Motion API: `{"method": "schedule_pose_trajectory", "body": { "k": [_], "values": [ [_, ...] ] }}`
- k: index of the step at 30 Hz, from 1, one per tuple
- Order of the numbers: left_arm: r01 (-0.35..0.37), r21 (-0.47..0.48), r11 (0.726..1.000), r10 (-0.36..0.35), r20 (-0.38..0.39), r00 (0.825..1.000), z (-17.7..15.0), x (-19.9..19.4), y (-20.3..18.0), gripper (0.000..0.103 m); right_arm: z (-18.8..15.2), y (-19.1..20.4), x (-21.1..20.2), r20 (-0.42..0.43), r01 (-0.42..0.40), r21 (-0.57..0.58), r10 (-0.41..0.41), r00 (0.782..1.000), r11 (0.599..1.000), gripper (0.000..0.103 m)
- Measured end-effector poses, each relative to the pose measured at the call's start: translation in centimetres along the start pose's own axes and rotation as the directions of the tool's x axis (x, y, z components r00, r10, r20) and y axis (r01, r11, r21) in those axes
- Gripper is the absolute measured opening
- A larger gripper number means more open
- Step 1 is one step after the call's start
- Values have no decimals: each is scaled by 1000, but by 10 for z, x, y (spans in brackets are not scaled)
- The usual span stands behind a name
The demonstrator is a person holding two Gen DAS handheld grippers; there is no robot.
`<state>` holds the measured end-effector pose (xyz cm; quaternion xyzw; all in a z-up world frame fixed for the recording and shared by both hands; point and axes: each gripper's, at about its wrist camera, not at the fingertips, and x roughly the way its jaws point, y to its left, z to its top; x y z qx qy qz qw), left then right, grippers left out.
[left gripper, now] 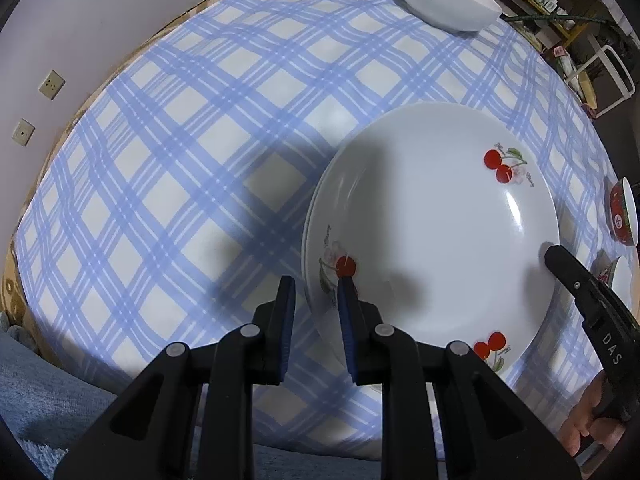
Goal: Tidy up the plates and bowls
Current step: 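Lower the cherry plate onto the plate stack and open both tools, then close the left tool on the plain white bowl rim while the right tool grips its other rim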
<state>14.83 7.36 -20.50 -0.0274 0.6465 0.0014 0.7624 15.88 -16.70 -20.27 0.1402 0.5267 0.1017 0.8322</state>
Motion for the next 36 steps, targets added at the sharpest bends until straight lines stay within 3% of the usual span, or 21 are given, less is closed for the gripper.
{"method": "schedule_pose_trajectory", "body": {
  "k": [11, 15, 19, 22, 27, 29, 33, 35, 36],
  "values": [
    [92, -73, 993, -87, 72, 994, 0, -24, 13, 21, 5, 0, -8, 59, 3, -1, -3, 998, 1000, 8],
    [23, -60, 998, -15, 143, 990, 1, -38, 15, 21, 8, 0, -15, 103, 22, -15, -20, 994, 1000, 8],
    [69, -78, 995, -54, 181, 982, 5, -53, 22, 23, 12, 1, -23, 131, 22, -19, -20, 991, 1000, 9],
    [50, -101, 994, -28, 205, 978, 15, -59, 26, 25, 20, 3, -30, 162, 25, -22, -21, 987, 999, 9],
    [8, -101, 995, 13, 204, 979, 41, -63, 24, 29, 41, 4, -33, 183, 42, -50, -32, 983, 998, 22],
    [-5, -80, 997, 23, 225, 974, 53, -71, 22, 46, 53, 0, -31, 183, 34, -39, -26, 983, 999, 30],
    [-50, -24, 998, 55, 303, 951, 83, -87, 11, 63, 80, -10, -28, 207, 29, 0, -28, 978, 1000, 46],
    [-73, 3, 997, 69, 301, 951, 100, -86, 3, 80, 95, -12, -26, 221, 38, -8, -36, 975, 999, 52],
    [-82, 12, 997, 75, 297, 952, 109, -84, -2, 81, 105, -13, -23, 229, 48, -18, -43, 972, 999, 56]
  ]
}}
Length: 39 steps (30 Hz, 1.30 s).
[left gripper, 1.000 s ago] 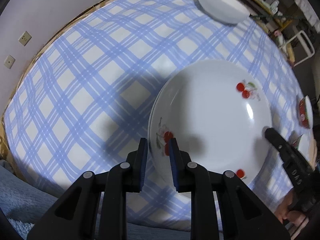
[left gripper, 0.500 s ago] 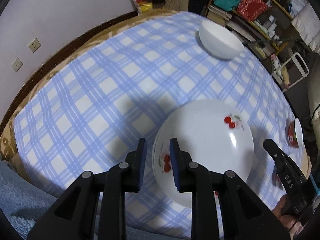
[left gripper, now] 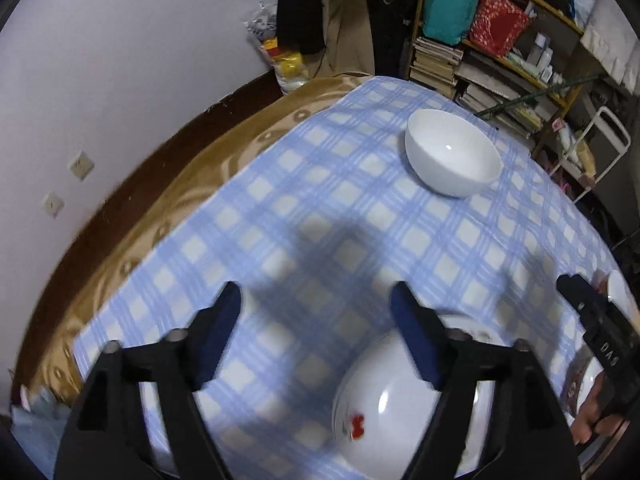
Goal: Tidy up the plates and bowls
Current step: 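Close the left tool on the plain white bowl rim while the right tool grips its other rim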
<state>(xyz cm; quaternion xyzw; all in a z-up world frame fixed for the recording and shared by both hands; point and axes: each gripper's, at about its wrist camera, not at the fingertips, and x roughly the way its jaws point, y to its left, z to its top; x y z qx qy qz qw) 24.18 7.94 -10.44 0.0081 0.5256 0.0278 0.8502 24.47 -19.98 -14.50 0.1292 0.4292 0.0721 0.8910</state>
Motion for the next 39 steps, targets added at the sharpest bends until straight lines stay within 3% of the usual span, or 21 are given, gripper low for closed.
{"method": "schedule_pose_trajectory", "body": {
  "k": [2, 8, 14, 18, 22, 27, 30, 32, 33, 35, 36, 38, 39],
  "values": [
    [6, 25, 1000, -6, -5, 1000, 14, 7, -7, 81, 12, -1, 8, 11, -7, -13, 7, 1000, 1000, 68],
    [71, 13, 997, -71, -4, 998, 56, 35, -23, 83, 57, -8, 39, 10, -31, 28, 31, 999, 999, 85],
    [144, 2, 990, -143, 33, 989, 94, 59, -35, 83, 95, -24, 71, -9, -49, 131, 51, 999, 990, 85],
    [139, 12, 990, -139, 53, 989, 111, 70, -42, 83, 110, -39, 92, -24, -61, 208, 67, 997, 976, 85],
    [131, 39, 991, -132, 33, 991, 127, 92, -57, 83, 116, -43, 115, -60, 2, 219, 12, 998, 976, 85],
    [120, 44, 992, -118, -29, 993, 138, 128, -74, 83, 112, -36, 136, -91, -19, 204, 38, 995, 979, 82],
    [172, 46, 984, -169, -69, 983, 136, 139, -81, 83, 107, -27, 146, -135, -19, 165, 42, 990, 986, 66],
    [189, 23, 982, -187, -71, 980, 136, 142, -80, 83, 103, -25, 153, -171, -6, 161, 34, 985, 987, 44],
    [205, -2, 979, -205, -76, 976, 137, 144, -78, 82, 102, -24, 157, -189, -21, 163, 53, 981, 986, 38],
    [222, -33, 974, -224, -86, 971, 139, 147, -75, 69, 102, -23, 163, -206, -39, 170, 75, 976, 985, 25],
    [225, -41, 974, -227, -92, 969, 140, 148, -75, 65, 102, -23, 165, -211, -47, 171, 84, 974, 984, 24],
    [228, -44, 973, -231, -97, 968, 140, 152, -77, 43, 102, -21, 168, -223, -36, 152, 70, 972, 988, 24],
    [225, -46, 973, -229, -99, 968, 140, 153, -77, 38, 102, -20, 170, -233, -31, 138, 63, 971, 990, 24]
  ]
}}
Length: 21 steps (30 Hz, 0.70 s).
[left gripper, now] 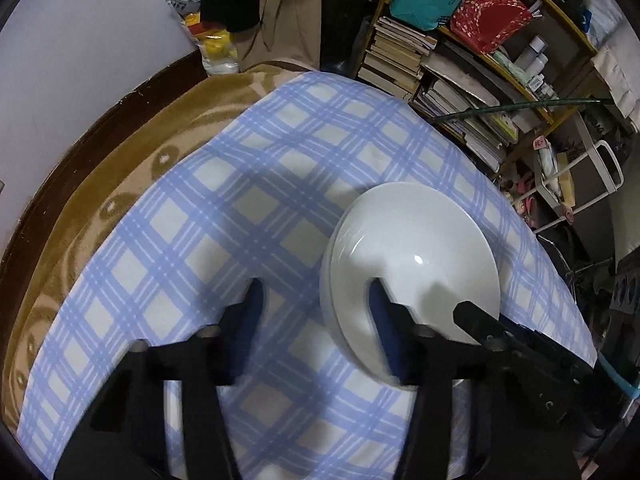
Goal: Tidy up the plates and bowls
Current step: 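Close the left tool on the plain white bowl rim while the right tool grips its other rim, then lift the white bowl with the left tool while the right tool carries its other rim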
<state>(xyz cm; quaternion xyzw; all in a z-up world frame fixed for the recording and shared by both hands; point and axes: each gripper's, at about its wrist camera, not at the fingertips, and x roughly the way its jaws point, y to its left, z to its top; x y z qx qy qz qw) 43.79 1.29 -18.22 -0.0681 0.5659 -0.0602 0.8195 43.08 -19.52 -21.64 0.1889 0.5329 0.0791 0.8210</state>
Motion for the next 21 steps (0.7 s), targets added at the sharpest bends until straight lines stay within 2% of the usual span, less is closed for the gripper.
{"method": "schedule_pose_trajectory", "body": {
  "k": [1, 2, 3, 5, 6, 9, 12, 15, 21],
  "values": [
    [-6, -3, 1000, 6, -4, 1000, 0, 2, -1, 35, 0, 1, 2, -6, 2, -5, -2, 1000, 1000, 24],
    [-11, -5, 1000, 11, -8, 1000, -1, 5, -1, 26, -1, 0, 4, -17, 2, -4, -2, 1000, 1000, 24],
    [-8, -11, 1000, 8, -11, 1000, -2, 9, -1, 24, -2, -1, 7, -27, -1, 2, 1, 1000, 1000, 24],
    [17, -33, 999, -17, -17, 1000, -6, 13, 1, 12, -5, -2, 11, -40, -17, 24, 17, 999, 1000, 23],
    [27, -40, 999, -28, -22, 999, -8, 14, 2, 9, -7, -2, 10, -30, -17, 26, 18, 999, 1000, 21],
    [-7, -22, 1000, 7, -19, 1000, -16, 11, 0, 7, -19, 5, -1, 42, 18, 1, -18, 999, 1000, 17],
    [-17, 2, 1000, 17, -28, 999, -24, 3, -1, 7, -27, 17, -9, 70, 73, -62, -69, 995, 995, 13],
    [-40, 21, 999, 41, -43, 998, -32, -6, -4, 8, -30, 19, -19, 72, 61, -97, -54, 996, 993, 13],
    [-48, 60, 997, 51, -48, 998, -46, -22, -23, 9, -36, 10, -41, 69, 75, -97, -69, 995, 992, 13]
  ]
}}
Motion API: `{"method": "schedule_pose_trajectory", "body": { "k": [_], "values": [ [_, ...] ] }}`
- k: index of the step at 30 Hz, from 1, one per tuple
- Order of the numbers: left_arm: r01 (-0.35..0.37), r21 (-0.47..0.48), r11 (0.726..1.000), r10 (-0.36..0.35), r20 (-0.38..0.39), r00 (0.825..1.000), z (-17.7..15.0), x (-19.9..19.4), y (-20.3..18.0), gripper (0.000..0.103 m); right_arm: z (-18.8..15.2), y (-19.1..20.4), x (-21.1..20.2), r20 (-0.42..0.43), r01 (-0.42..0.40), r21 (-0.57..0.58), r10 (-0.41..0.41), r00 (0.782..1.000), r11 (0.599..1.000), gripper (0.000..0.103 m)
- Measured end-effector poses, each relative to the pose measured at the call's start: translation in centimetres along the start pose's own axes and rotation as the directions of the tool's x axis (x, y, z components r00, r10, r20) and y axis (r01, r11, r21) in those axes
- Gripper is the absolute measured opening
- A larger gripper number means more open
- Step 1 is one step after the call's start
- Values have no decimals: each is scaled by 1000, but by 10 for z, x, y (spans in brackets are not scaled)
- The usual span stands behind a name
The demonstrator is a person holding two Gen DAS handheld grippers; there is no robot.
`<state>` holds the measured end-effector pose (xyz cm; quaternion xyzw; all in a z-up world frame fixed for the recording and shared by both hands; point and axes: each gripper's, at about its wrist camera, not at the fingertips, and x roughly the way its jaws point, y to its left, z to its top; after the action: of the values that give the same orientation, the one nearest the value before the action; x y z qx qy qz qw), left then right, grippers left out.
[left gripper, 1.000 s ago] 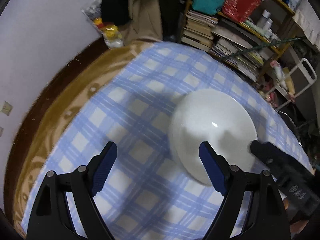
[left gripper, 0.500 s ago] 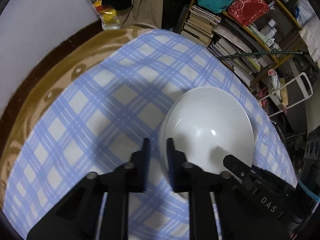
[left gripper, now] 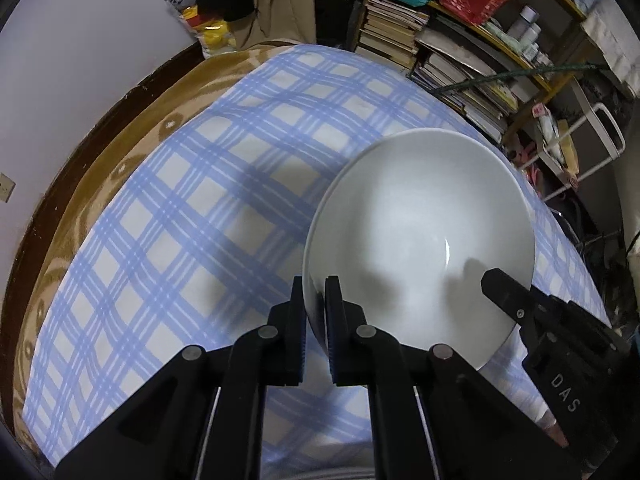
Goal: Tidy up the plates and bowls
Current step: 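Lift the white bowl with the left tool while the right tool carries its other rim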
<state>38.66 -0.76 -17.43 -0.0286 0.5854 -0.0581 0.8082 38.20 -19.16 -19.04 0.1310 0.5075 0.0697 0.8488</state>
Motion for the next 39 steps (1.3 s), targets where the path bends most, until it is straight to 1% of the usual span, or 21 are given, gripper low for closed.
{"method": "schedule_pose_trajectory", "body": {
  "k": [5, 13, 17, 23, 27, 31, 35, 39],
  "values": [
    [2, 20, 1000, -2, -11, 1000, -11, -14, -23, 9, -12, -15, -25, -1, 18, -13, -18, 1000, 1000, 13],
    [6, 55, 998, -6, 9, 1000, -34, -49, -62, 9, -39, -38, -62, 9, 8, 41, -8, 1000, 999, 13],
    [1, 87, 996, -1, 7, 1000, -52, -60, -82, 9, -60, -47, -84, 25, 35, 43, -36, 999, 998, 13],
    [7, 117, 993, -7, -7, 1000, -87, -65, -108, 9, -92, -67, -109, 47, 57, 64, -60, 997, 996, 13],
    [14, 127, 992, -11, -22, 1000, -111, -66, -122, 9, -115, -80, -119, 42, 66, 74, -70, 997, 995, 13],
    [1, 163, 987, 3, -26, 1000, -138, -68, -140, 9, -137, -93, -129, 33, 79, 78, -82, 996, 994, 13],
    [17, 152, 988, -11, -44, 999, -156, -69, -147, 9, -154, -102, -137, 28, 84, 86, -86, 996, 993, 13],
    [5, 157, 988, 3, -52, 999, -170, -67, -151, 9, -165, -106, -143, 34, 86, 95, -89, 995, 992, 13]
  ]
}}
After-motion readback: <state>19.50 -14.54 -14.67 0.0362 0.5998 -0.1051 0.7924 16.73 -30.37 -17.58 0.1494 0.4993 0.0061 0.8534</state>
